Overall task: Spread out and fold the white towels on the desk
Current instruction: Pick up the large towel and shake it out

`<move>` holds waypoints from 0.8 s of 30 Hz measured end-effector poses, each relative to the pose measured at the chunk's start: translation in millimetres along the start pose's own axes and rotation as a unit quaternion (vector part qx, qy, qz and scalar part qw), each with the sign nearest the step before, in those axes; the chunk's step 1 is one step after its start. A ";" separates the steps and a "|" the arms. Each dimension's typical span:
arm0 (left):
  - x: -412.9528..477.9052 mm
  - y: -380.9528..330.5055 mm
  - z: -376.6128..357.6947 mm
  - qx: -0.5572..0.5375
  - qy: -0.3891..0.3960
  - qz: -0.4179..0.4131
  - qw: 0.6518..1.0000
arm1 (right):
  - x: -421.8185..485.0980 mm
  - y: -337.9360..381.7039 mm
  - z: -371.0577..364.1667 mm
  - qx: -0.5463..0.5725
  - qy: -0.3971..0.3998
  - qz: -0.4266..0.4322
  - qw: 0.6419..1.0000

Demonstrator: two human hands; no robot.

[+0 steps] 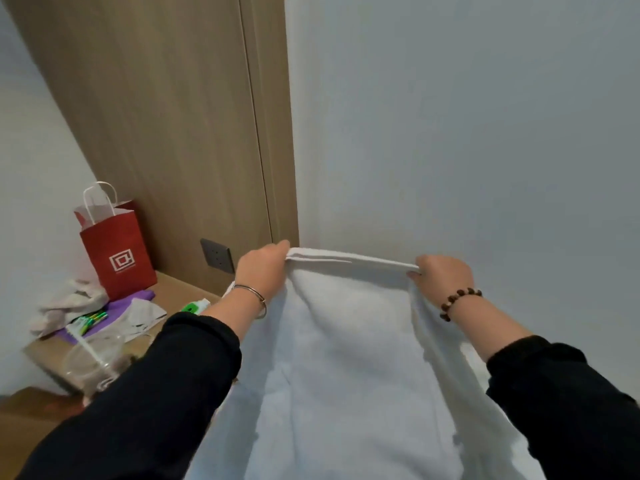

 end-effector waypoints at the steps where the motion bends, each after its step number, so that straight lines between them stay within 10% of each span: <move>1: 0.0 1.7 -6.2 -0.005 0.003 0.010 1.000 | 1.3 -2.9 -4.3 0.002 -0.016 0.007 1.000; 8: 2.3 26.8 -25.1 -0.002 0.069 0.075 0.995 | -17.8 -36.3 -52.8 -0.046 0.250 0.064 0.965; 14: -1.9 27.8 -43.6 -0.092 0.074 0.154 0.981 | -9.2 -31.1 -8.7 0.200 -0.147 -0.108 0.963; 24: -13.0 31.1 -70.1 -0.122 0.157 0.152 0.968 | -13.5 -26.6 -70.8 0.130 0.063 -0.033 0.989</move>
Point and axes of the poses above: each hand's wrist, its own x-axis towards the middle knuckle, its own z-axis out of the back of the hand, y = z × x, the point moved 3 cm from there along x, towards the middle knuckle, and after that the axes turned 7 degrees about -x, right-handed, at the moved point
